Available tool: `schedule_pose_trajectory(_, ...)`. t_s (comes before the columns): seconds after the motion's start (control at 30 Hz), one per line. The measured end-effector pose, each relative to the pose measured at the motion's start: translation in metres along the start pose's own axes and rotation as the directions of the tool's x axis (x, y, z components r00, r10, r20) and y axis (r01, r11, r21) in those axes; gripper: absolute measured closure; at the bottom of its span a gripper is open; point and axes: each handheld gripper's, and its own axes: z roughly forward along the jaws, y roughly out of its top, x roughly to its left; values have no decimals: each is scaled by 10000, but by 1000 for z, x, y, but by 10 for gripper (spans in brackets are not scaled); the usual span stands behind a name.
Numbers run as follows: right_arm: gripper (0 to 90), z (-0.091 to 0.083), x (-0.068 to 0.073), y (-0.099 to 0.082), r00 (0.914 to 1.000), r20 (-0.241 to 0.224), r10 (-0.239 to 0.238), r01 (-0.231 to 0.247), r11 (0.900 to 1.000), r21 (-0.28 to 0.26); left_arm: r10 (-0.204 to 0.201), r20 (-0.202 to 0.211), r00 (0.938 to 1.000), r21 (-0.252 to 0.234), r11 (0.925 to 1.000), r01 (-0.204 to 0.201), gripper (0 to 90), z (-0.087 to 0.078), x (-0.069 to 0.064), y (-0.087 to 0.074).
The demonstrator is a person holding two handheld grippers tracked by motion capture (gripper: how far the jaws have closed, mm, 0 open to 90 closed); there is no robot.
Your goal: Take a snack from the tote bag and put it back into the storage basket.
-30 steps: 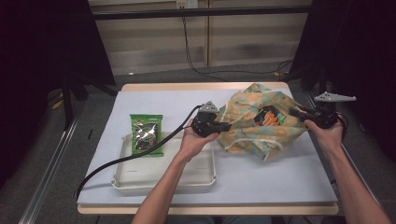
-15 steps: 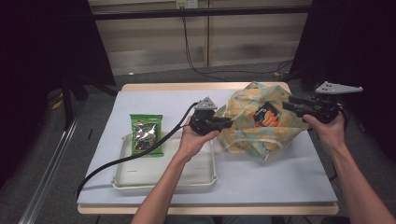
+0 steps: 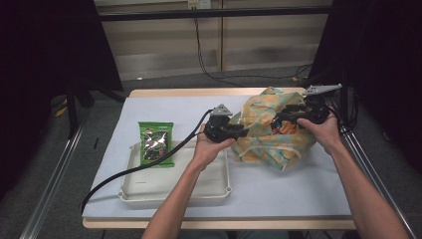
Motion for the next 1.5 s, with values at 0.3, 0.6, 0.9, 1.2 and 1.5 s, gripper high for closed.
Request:
schedule_pose_trajectory(0.3, 167, 14, -2, 0, 9981, -619, 43, 5, 9969, 785, -209, 1, 9998, -66, 9998, 209, 673, 3, 2, -1)
schedule_pose_trajectory(0.6, 350, 9, -2, -5, 9902, -1291, 527, -412, 9951, 898, -192, -8, 9998, -87, 9998, 192, 662, 3, 1, -1)
schedule_pose_trajectory(0.9, 725, -2, 0, -3, 9869, -1589, 296, -230, 9988, 429, -321, -18, 9995, -333, 9989, 320, 648, -2, 2, 4)
schedule_pose_trajectory(1.2, 900, -6, 5, -1, 9881, -1536, 84, -53, 9998, 210, -178, -40, 9998, -480, 9987, 176, 615, -11, -2, 10)
schedule_pose_trajectory(1.5, 900, -22, 15, 4, 9886, -1496, -168, 126, 9995, -294, -3, -39, 10000, -1255, 9921, -2, 557, -30, -6, 25)
